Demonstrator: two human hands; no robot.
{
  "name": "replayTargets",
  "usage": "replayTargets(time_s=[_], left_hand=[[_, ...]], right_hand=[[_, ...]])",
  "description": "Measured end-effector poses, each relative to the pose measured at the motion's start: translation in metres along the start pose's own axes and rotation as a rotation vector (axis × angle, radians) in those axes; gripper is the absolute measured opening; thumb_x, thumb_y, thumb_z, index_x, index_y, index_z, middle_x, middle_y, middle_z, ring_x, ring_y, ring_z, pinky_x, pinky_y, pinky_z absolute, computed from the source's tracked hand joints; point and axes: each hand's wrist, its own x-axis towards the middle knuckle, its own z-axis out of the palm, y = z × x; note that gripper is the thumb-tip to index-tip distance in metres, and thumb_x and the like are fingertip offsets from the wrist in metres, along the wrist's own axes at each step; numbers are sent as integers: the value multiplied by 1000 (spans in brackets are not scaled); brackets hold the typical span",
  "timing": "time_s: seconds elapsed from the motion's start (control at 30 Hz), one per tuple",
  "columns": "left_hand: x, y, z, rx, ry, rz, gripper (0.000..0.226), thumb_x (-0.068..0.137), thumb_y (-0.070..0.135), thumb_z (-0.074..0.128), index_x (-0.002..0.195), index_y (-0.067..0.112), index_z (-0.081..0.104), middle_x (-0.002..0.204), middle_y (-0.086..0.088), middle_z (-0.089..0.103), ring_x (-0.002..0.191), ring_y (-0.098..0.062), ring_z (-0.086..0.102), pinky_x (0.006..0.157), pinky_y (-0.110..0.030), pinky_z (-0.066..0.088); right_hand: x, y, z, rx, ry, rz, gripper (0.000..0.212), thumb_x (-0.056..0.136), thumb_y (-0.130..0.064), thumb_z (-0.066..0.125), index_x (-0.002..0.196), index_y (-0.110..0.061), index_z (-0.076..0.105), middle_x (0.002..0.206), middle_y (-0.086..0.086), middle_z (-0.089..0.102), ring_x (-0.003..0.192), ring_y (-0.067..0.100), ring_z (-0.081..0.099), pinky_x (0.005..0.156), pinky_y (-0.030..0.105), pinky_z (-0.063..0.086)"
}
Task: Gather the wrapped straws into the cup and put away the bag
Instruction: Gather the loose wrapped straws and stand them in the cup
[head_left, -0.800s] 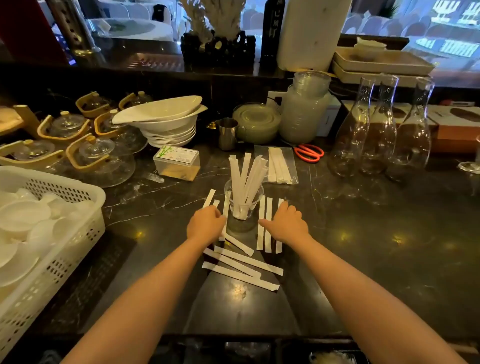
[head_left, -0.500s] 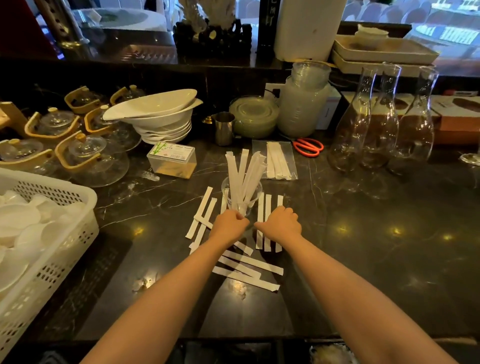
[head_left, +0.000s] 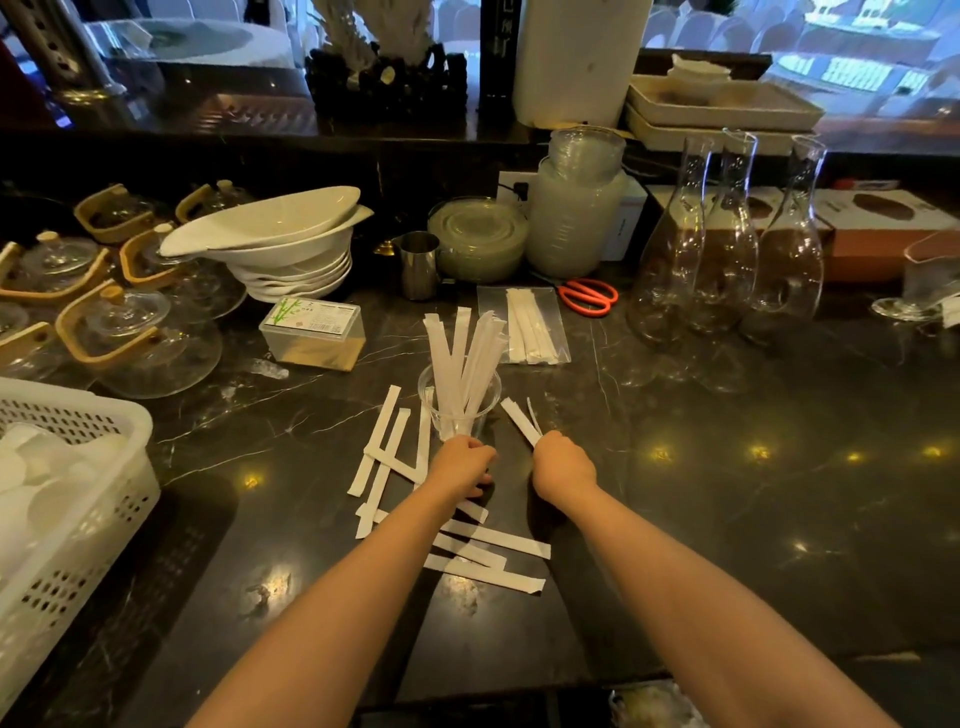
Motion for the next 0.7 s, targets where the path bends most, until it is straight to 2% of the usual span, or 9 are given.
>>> replayTargets(time_s=[0.1, 0.17, 0.23, 0.33, 0.4, 0.5, 0.6, 0.63, 0.7], left_hand=[[0, 5, 6, -104, -47, -60, 38, 88, 13, 48, 124, 2, 42, 107, -17, 54, 104, -31, 57, 91, -42, 49], [-1, 8, 8, -150, -84, -73, 43, 88, 18, 50, 126, 3, 41, 116, -18, 54, 102, -28, 57, 88, -39, 48], [-2, 9, 13, -172, -152, -42, 48, 86, 26, 54, 127, 6, 41, 122, -15, 54, 104, -25, 56, 86, -36, 47], [-5, 14, 24, -228, -271, 83, 47, 83, 38, 56, 122, 13, 48, 112, -5, 57, 104, -20, 55, 87, -34, 45], [-8, 18, 30, -279, -329, 190, 38, 83, 40, 54, 113, 16, 55, 104, -1, 61, 102, -18, 56, 85, -32, 44], [-14, 22, 33, -337, -345, 323, 25, 89, 35, 45, 99, 20, 63, 100, 5, 69, 100, -12, 61, 81, -26, 45], [-23, 20, 29, -413, -294, 364, 31, 94, 28, 36, 81, 17, 62, 76, 6, 75, 84, -10, 68, 75, -24, 49], [-27, 19, 26, -432, -251, 362, 33, 94, 27, 34, 76, 16, 59, 67, 6, 74, 77, -10, 68, 72, -24, 48], [-33, 17, 16, -508, -155, 354, 34, 95, 26, 33, 70, 16, 54, 51, 4, 68, 64, -11, 65, 68, -28, 48]], right_hand=[[-6, 10, -2, 10, -4, 31, 26, 87, -3, 43, 112, 2, 47, 117, 19, 59, 107, 34, 57, 81, 37, 46], [-10, 17, -4, 123, 15, 44, 26, 88, -4, 39, 113, 3, 43, 119, 23, 55, 109, 39, 54, 85, 42, 45], [-16, 23, -7, 305, 41, -21, 21, 90, -6, 35, 108, 3, 41, 113, 28, 55, 101, 40, 55, 78, 40, 43], [-35, 27, -12, 568, 72, -190, 7, 93, -11, 32, 93, -10, 39, 90, 15, 54, 74, 23, 52, 64, 33, 41], [-50, 25, -16, 644, 55, -290, 15, 93, -12, 31, 100, -15, 44, 89, 5, 56, 79, 19, 54, 65, 29, 46], [-64, 20, -18, 616, 16, -373, 23, 92, -10, 31, 110, -8, 46, 99, 13, 59, 88, 27, 58, 77, 42, 49], [-72, 13, -20, 598, -41, -422, 14, 89, -6, 33, 96, -8, 44, 81, 8, 54, 70, 21, 51, 63, 36, 42], [-74, 9, -20, 580, -66, -437, 15, 87, -6, 34, 97, -10, 45, 83, 7, 54, 72, 21, 52, 64, 35, 42], [-77, 4, -20, 535, -125, -461, 28, 85, -11, 40, 113, -12, 46, 101, 11, 58, 89, 24, 56, 75, 34, 45]])
